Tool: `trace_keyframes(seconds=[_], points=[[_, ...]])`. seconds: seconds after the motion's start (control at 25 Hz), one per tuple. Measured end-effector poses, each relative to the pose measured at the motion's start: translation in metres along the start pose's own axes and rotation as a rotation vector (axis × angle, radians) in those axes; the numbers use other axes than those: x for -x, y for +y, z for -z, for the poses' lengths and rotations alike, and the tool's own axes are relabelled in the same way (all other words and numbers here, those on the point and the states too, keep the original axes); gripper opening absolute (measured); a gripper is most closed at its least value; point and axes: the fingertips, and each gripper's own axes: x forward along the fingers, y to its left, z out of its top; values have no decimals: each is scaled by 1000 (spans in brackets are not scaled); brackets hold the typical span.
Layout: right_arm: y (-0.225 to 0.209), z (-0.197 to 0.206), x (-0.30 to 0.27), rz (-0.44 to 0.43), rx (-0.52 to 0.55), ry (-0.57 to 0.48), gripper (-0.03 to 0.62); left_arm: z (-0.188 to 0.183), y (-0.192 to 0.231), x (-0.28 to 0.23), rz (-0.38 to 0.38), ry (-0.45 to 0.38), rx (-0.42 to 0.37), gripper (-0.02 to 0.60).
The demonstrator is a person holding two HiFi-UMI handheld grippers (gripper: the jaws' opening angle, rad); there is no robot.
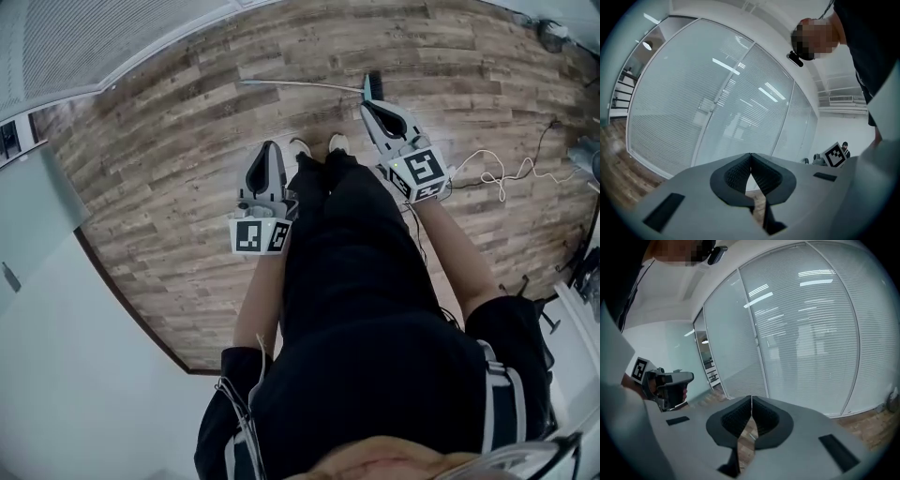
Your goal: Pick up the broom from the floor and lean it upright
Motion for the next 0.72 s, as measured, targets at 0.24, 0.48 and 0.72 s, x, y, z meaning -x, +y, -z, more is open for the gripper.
trace_keyframes(seconds=[0.24,0.48,0.72], points=[[-15,49,-80,-17,147,163,20,23,45,-21,-24,1,15,20],[-24,121,-156,-91,354,277,21,65,88,-41,-9,-53,37,20],[-22,250,-238,-204,350,418,21,141,156,-66,-103,-35,33,20]])
